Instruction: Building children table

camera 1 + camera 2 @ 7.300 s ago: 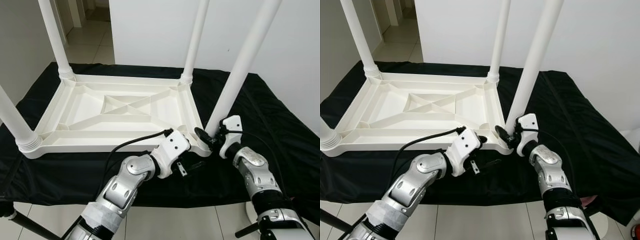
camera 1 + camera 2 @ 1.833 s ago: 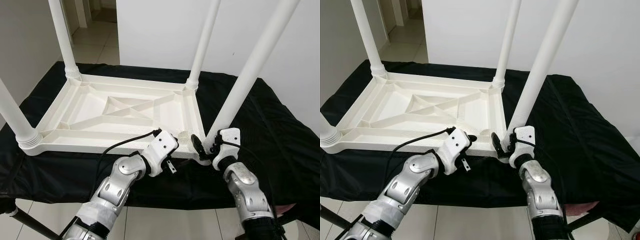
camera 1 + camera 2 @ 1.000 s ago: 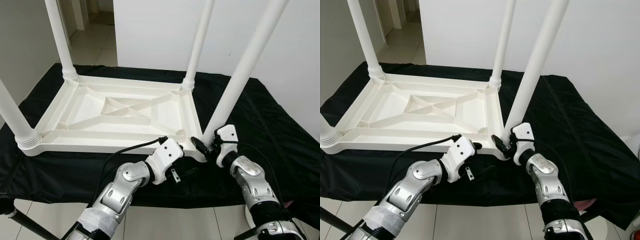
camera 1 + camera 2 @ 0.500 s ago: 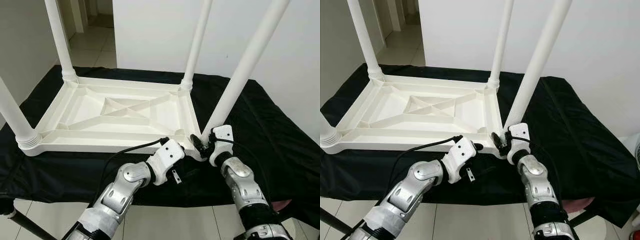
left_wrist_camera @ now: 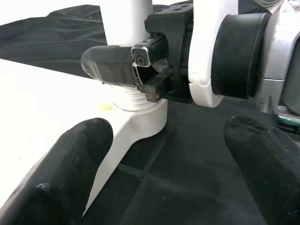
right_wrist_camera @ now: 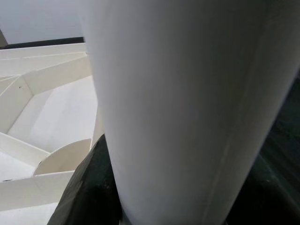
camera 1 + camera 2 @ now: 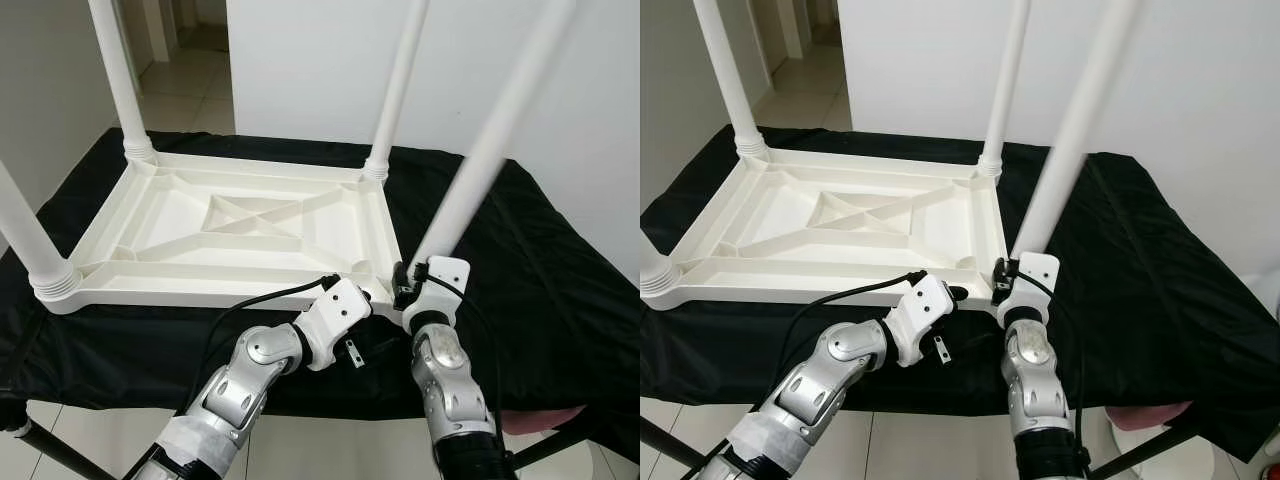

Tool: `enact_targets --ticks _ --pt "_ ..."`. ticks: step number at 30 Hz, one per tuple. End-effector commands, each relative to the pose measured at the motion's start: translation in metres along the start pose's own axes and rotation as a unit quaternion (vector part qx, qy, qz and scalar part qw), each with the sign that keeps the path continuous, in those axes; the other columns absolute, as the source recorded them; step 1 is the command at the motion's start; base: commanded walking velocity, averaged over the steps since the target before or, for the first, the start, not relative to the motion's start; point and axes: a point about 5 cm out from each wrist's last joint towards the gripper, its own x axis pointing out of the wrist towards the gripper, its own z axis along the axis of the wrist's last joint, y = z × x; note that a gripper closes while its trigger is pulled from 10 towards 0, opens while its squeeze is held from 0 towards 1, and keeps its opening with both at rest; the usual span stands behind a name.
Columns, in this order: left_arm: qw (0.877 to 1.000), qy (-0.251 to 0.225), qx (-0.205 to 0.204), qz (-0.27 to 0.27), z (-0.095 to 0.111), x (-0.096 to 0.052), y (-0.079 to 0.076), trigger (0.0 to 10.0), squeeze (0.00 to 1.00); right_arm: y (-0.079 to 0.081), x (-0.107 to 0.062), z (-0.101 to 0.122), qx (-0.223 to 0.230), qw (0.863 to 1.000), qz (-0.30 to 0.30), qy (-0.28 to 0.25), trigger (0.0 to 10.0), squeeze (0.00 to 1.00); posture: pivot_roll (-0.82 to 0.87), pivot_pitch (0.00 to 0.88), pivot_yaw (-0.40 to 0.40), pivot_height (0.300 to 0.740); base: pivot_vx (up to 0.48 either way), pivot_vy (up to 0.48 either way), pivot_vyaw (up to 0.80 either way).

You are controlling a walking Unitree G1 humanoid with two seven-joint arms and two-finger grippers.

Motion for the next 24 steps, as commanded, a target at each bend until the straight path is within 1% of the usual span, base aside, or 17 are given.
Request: enact_targets --ticks 1,6,7,8,9,10,11,13,14,15,17,18,19,20,21,23,24 --pt "1.000 0.004 0.000 -0.003 0.000 0.001 -0.001 10.0 0.00 0.001 -0.007 -0.020 -0.002 0.999 -0.003 0.052 10.0 0.00 0.06 0.000 -0.056 0.740 0.000 0.000 0.00" --pt "1.000 0.003 -0.001 -0.004 0.000 0.001 -0.001 10.0 0.00 0.002 -0.008 -0.019 -0.001 0.999 -0.001 0.052 10.0 0.00 0.06 0.000 -0.056 0.740 0.000 0.000 0.00" --pt "1.000 0.003 -0.001 -0.003 0.000 0.001 -0.002 10.0 0.00 0.003 -0.008 -0.019 0.002 0.999 0.005 0.049 10.0 0.46 0.06 0.000 -0.057 0.740 0.000 0.000 0.00" --pt "1.000 0.002 -0.002 -0.003 0.000 0.001 -0.001 10.0 0.00 0.004 -0.008 -0.018 0.005 0.999 0.008 0.047 10.0 0.80 0.06 0.000 -0.057 0.740 0.000 0.000 0.00" --pt "1.000 0.002 -0.003 -0.003 0.001 0.001 -0.002 10.0 0.00 0.005 -0.009 -0.016 0.007 0.999 0.017 0.039 10.0 1.00 0.05 0.000 -0.059 0.740 0.000 0.000 0.00" --pt "1.000 0.002 -0.003 -0.003 0.001 0.001 -0.002 10.0 0.00 0.005 -0.009 -0.016 0.007 0.999 0.017 0.039 10.0 1.00 0.05 0.000 -0.059 0.740 0.000 0.000 0.00" --pt "1.000 0.002 -0.004 -0.001 0.000 0.001 -0.001 10.0 0.00 0.006 -0.009 -0.012 0.010 0.999 0.034 0.028 10.0 1.00 0.05 0.000 -0.061 0.740 0.000 0.000 0.00" --pt "1.000 0.002 -0.005 0.000 0.000 0.001 -0.001 10.0 0.00 0.006 -0.009 -0.010 0.011 0.999 0.042 0.023 10.0 1.00 0.05 0.000 -0.061 0.740 0.000 0.000 0.00" --pt "1.000 0.002 -0.005 0.001 0.000 0.000 -0.001 10.0 0.00 0.005 -0.007 -0.007 0.021 0.997 0.079 0.018 10.0 1.00 0.05 0.000 -0.061 0.740 0.000 0.000 0.00" --pt "1.000 0.002 -0.005 0.001 0.000 0.000 -0.001 10.0 0.00 0.005 -0.007 -0.007 0.021 0.997 0.079 0.018 10.0 1.00 0.05 0.000 -0.061 0.740 0.000 0.000 0.00" --pt "1.000 0.002 -0.005 0.002 0.001 0.001 -0.001 10.0 0.00 0.001 -0.003 -0.003 0.018 0.993 0.115 0.012 10.0 1.00 0.05 0.000 -0.062 0.740 0.000 0.000 0.00" --pt "1.000 0.002 -0.005 0.002 0.001 0.001 -0.001 10.0 0.00 0.001 -0.003 -0.003 0.018 0.993 0.115 0.012 10.0 1.00 0.05 0.000 -0.062 0.740 0.000 0.000 0.00" --pt "1.000 0.002 -0.006 0.002 0.001 0.001 -0.001 10.0 0.00 -0.003 0.000 0.001 0.011 0.991 0.132 0.005 10.0 1.00 0.05 0.000 -0.064 0.740 0.000 0.000 0.00" --pt "1.000 0.002 -0.006 0.002 0.001 0.001 -0.001 10.0 0.00 -0.003 0.000 0.001 0.011 0.991 0.132 0.005 10.0 1.00 0.05 0.000 -0.064 0.740 0.000 0.000 0.00" --pt "1.000 0.001 -0.006 0.004 0.002 0.001 0.000 10.0 0.00 -0.011 0.007 0.007 -0.017 0.986 0.169 -0.007 10.0 1.00 0.06 0.000 -0.063 0.740 0.000 0.000 0.00" --pt "1.000 0.001 -0.006 0.004 0.002 0.002 0.001 10.0 0.00 -0.014 0.010 0.009 -0.025 0.983 0.180 -0.009 10.0 1.00 0.06 0.000 -0.063 0.740 0.000 0.000 0.00" --pt "1.000 0.001 -0.006 0.005 0.002 0.002 0.001 10.0 0.00 -0.018 0.012 0.011 -0.038 0.981 0.188 -0.011 10.0 0.03 0.06 0.000 -0.063 0.740 0.000 0.000 0.00"
